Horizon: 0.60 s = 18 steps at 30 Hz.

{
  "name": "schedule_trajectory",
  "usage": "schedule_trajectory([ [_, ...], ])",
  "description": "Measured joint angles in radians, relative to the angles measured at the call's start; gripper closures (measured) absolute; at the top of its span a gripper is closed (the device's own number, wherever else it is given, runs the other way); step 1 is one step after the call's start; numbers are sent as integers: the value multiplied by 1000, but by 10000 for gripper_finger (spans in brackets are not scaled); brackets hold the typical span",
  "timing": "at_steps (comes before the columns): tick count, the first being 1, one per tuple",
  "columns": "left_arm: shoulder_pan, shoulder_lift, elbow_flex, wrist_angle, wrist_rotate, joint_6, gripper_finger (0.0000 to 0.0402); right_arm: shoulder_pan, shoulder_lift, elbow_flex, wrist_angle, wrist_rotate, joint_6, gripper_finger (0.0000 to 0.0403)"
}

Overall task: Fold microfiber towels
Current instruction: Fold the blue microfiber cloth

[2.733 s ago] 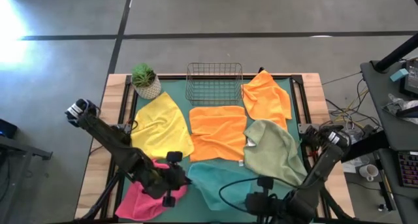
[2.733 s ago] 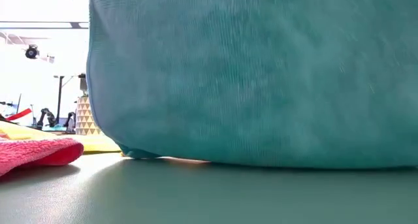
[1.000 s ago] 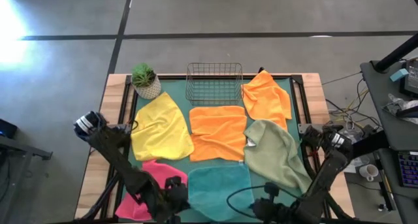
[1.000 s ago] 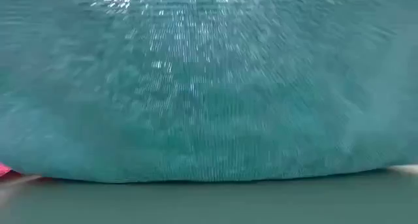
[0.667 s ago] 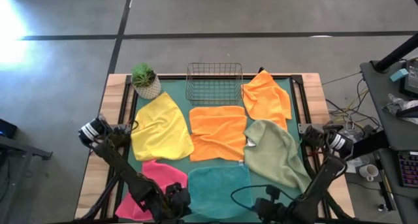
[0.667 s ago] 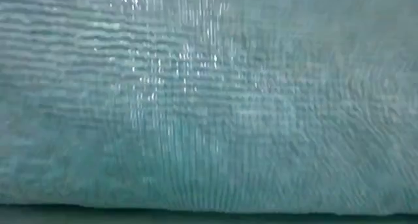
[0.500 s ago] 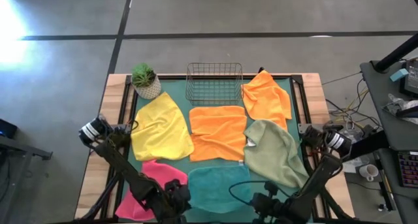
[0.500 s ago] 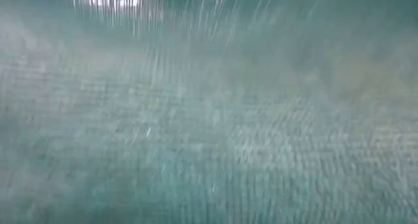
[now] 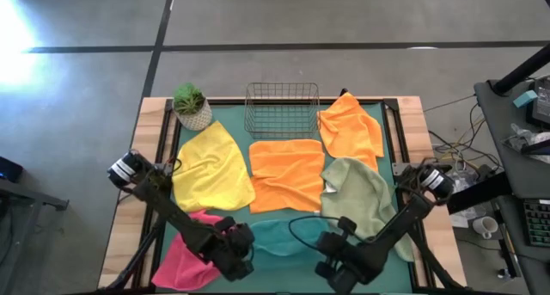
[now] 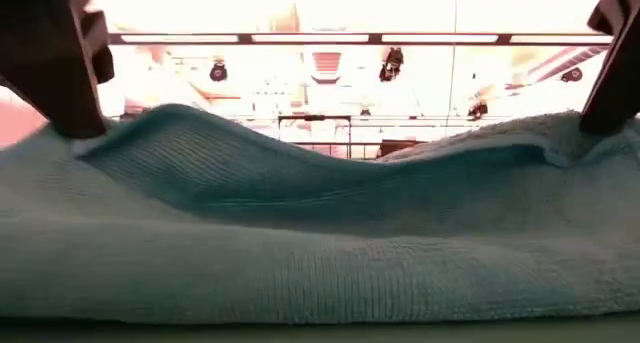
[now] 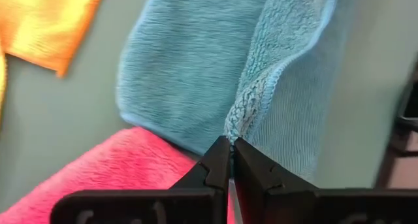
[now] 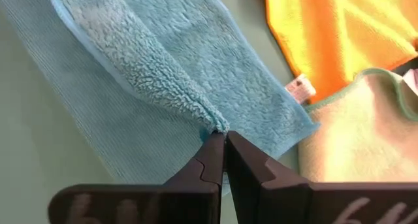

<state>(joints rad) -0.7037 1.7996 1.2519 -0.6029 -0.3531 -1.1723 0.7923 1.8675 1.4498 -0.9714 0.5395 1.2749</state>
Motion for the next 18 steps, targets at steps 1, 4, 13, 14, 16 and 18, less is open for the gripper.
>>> schedule_trajectory([
  [1, 6, 0, 0, -5, 0, 0, 401, -7, 0, -2, 0, -8, -4, 394],
  [4, 26, 0, -3, -10, 3, 17, 401, -23, 0, -9, 1, -24, -1, 394],
  [13, 64, 0, -13, -14, 6, 60, 401, -57, 0, -47, 0, -68, 72, 394],
  [14, 67, 0, -15, -14, 6, 59, 401, -59, 0, -51, 0, -69, 87, 394],
  [16, 70, 0, -16, -14, 7, 60, 401, -63, 0, -55, 0, -72, 108, 394],
  [18, 72, 0, -16, -14, 4, 62, 402, -67, 0, -55, 0, -74, 124, 394],
])
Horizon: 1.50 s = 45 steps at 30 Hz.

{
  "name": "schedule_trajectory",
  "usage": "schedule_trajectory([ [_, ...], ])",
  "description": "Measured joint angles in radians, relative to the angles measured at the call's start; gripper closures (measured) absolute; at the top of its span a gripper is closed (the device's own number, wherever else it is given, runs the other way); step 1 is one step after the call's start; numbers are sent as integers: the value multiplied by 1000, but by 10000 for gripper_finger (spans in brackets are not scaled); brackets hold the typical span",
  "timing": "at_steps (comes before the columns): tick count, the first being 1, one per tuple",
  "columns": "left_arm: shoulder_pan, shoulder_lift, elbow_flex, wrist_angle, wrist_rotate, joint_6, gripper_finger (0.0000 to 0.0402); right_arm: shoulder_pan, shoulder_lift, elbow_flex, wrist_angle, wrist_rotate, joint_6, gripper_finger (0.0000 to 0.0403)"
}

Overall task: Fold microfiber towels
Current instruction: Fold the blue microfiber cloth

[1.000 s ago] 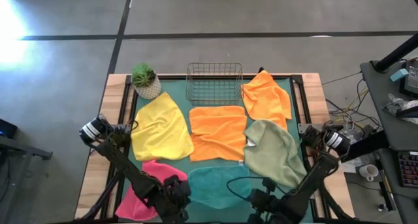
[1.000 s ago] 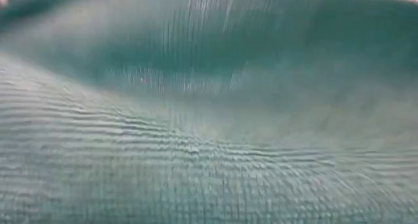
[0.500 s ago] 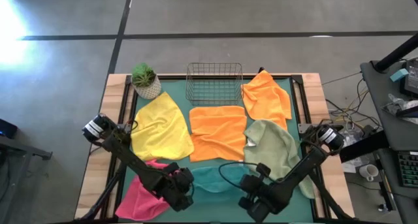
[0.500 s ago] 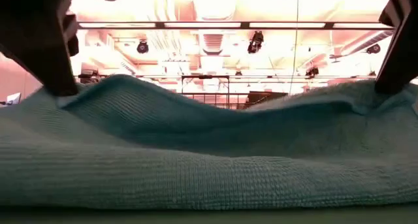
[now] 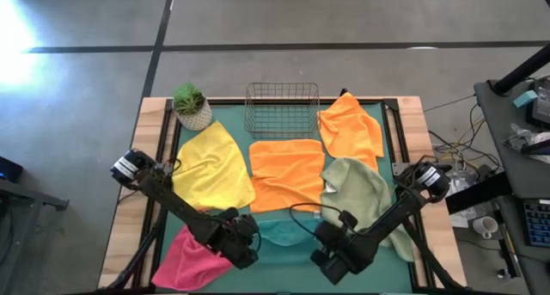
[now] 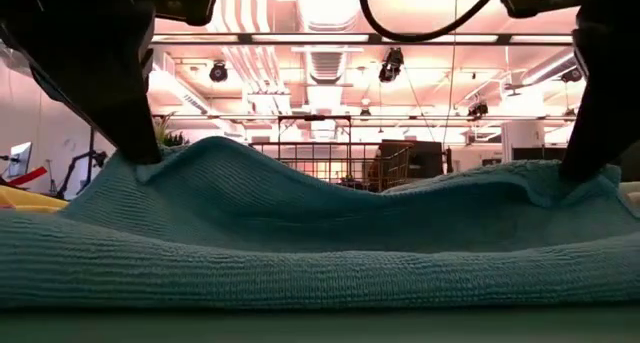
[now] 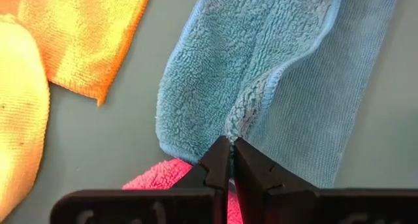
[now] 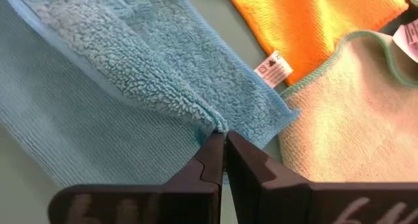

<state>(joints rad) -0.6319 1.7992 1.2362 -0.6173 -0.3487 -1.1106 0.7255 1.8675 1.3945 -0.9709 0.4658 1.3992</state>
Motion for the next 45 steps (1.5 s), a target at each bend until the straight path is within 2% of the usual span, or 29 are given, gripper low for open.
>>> schedule_trajectory([
  [5, 11, 0, -8, -4, -4, 1, 384, -15, 0, -2, 3, -6, 22, 394],
  [12, 22, 0, -8, -4, -1, 2, 313, -39, 0, -2, 2, -29, 23, 394],
  [15, 26, 0, -7, -4, 55, 5, 288, -49, 0, -2, 2, -31, 31, 394],
  [18, 26, -1, 7, 13, 105, 100, 278, -61, 0, -3, 0, -50, 42, 394],
  [26, 15, -2, 13, 204, 117, 357, 293, -80, 0, -4, 1, -81, 43, 394],
  [37, 16, 69, 5, 259, 141, 436, 334, -83, 0, -3, 5, -82, 40, 394],
  [45, 40, 86, -9, 247, 126, 436, 343, -83, 0, -4, 7, -83, 40, 394],
])
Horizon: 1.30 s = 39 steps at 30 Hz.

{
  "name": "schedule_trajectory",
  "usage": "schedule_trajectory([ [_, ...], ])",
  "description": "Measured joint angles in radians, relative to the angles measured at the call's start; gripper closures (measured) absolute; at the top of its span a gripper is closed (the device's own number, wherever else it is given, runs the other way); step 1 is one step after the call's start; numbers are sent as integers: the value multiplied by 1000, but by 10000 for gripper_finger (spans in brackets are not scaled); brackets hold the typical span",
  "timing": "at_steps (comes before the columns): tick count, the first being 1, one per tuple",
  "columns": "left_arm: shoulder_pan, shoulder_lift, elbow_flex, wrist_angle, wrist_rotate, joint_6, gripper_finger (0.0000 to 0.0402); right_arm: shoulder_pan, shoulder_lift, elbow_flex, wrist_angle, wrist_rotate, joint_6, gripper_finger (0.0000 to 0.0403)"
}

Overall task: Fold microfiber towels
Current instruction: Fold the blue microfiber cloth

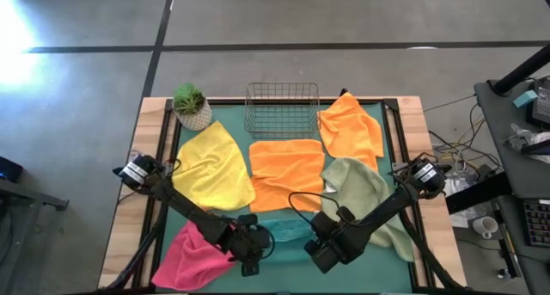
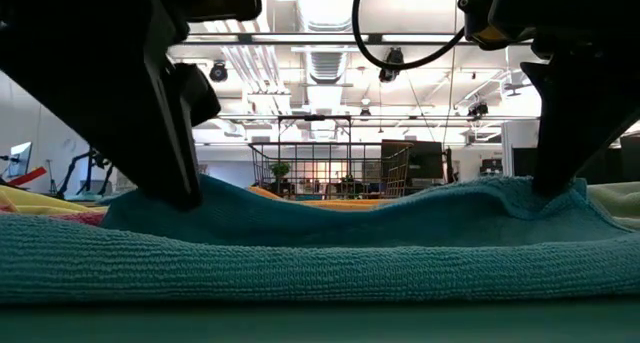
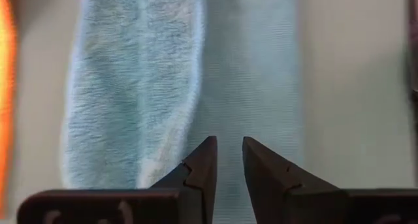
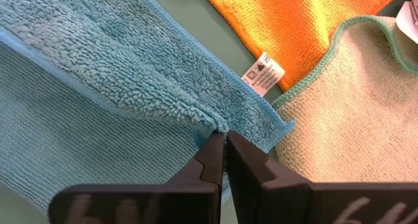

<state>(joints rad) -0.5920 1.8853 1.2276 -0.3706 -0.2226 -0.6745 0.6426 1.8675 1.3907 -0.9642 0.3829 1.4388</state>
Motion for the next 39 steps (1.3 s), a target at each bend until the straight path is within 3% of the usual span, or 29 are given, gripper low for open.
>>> schedule_trajectory([
  [17, 85, -3, -2, -67, -20, -2, 343, 0, 0, 0, -4, -26, 13, 391],
  [26, 109, -4, -2, -67, 7, -2, 336, 0, -22, 6, -22, -27, 17, 321],
  [33, 125, -18, 4, -107, 36, -1, 292, 1, -92, 6, -79, -19, -20, 267],
  [39, 134, -65, 22, -210, 101, 34, 260, 25, -162, 6, -42, -14, -121, 255],
])
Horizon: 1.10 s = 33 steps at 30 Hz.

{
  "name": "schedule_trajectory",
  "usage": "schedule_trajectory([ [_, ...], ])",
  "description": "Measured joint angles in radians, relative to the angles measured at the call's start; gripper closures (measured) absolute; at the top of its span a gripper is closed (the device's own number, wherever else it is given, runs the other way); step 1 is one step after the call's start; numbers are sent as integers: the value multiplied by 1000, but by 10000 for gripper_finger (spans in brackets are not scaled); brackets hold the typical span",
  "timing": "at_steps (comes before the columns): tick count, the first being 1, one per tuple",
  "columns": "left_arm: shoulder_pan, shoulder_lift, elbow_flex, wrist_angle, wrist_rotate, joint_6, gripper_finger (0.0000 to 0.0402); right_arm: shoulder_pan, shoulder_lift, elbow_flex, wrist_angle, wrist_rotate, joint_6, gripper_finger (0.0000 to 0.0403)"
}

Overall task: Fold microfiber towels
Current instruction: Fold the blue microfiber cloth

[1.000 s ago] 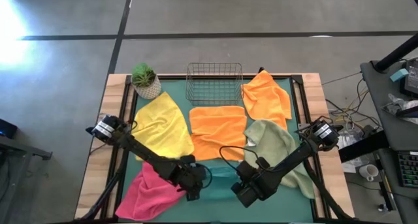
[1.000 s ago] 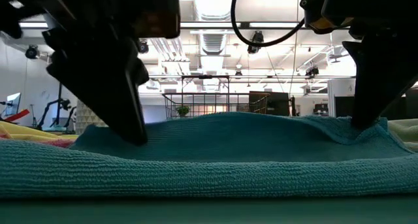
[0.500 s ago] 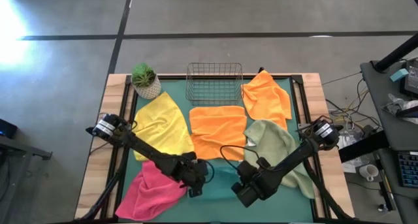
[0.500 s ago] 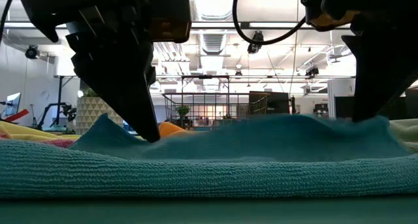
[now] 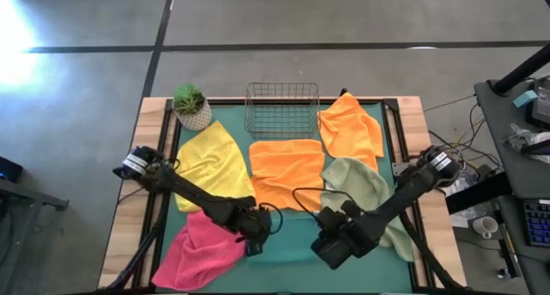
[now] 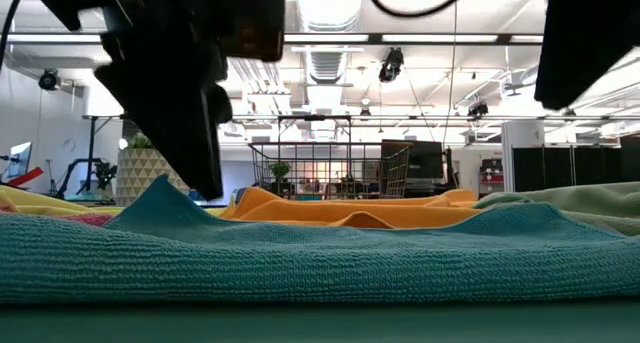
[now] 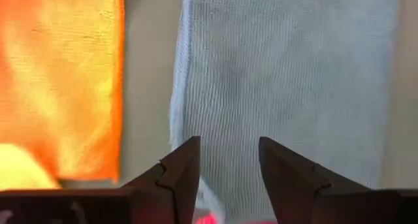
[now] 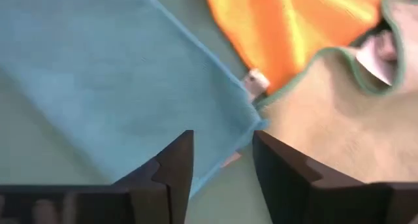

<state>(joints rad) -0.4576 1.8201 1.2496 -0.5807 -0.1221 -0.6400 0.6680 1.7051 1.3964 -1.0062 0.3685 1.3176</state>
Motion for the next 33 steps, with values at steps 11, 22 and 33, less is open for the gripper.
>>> schedule_trajectory([
  [11, -114, -87, -8, 81, -1, -68, 258, 129, 30, -32, 149, 25, -125, 276],
  [22, -156, 32, -17, 246, -76, -147, 258, 87, 40, -142, 229, 129, -259, 325],
  [33, -156, 73, -20, 241, -74, -163, 279, -19, 40, -204, 288, 71, -395, 394],
])
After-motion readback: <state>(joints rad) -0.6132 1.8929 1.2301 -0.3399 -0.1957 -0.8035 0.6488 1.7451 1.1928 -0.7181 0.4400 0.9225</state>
